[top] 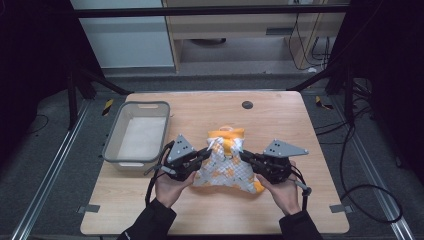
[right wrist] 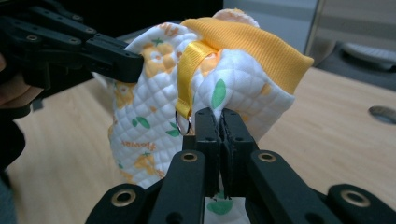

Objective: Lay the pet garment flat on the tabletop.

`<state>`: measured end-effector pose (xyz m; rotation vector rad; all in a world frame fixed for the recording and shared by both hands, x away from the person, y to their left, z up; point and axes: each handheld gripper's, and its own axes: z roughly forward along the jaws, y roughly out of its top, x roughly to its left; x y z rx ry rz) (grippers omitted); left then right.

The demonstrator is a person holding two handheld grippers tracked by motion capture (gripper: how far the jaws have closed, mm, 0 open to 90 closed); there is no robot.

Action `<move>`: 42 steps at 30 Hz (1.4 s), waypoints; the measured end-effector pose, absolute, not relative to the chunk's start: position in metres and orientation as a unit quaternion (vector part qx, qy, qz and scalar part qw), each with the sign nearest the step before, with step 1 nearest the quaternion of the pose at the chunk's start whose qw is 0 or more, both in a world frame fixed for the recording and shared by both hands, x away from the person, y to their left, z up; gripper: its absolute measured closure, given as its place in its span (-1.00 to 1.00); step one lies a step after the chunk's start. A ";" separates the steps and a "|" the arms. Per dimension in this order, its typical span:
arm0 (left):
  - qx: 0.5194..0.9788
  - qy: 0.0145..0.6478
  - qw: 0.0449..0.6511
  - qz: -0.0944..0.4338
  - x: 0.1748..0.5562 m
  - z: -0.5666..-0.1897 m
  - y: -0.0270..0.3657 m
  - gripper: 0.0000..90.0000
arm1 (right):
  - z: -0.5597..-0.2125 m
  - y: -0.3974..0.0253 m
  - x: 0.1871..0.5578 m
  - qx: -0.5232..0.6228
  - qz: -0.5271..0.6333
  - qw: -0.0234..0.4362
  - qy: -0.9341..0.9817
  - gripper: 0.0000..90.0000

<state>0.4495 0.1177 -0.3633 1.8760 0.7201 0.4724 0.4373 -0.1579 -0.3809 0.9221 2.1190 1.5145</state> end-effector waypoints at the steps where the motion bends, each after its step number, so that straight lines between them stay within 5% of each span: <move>1: 0.777 0.301 0.515 0.202 0.453 -0.359 0.116 0.95 | -0.378 -0.158 0.441 0.332 0.544 0.195 0.746 0.94; 11: 0.742 0.360 0.505 0.255 0.528 -0.361 0.095 0.88 | -0.389 -0.152 0.511 0.398 0.528 0.282 0.695 0.88; 14: 0.729 0.392 0.504 0.248 0.544 -0.371 0.093 0.37 | -0.403 -0.151 0.535 0.430 0.485 0.297 0.702 0.74; 17: 0.720 0.421 0.500 0.234 0.553 -0.380 0.100 0.23 | -0.408 -0.153 0.542 0.441 0.466 0.303 0.705 0.65; 27: 0.747 0.385 0.484 0.244 0.519 -0.376 0.144 -0.12 | -0.389 -0.186 0.505 0.407 0.470 0.303 0.722 0.27; 42: 0.795 0.378 0.420 0.221 0.501 -0.434 0.161 -0.16 | -0.431 -0.209 0.468 0.394 0.447 0.245 0.765 0.02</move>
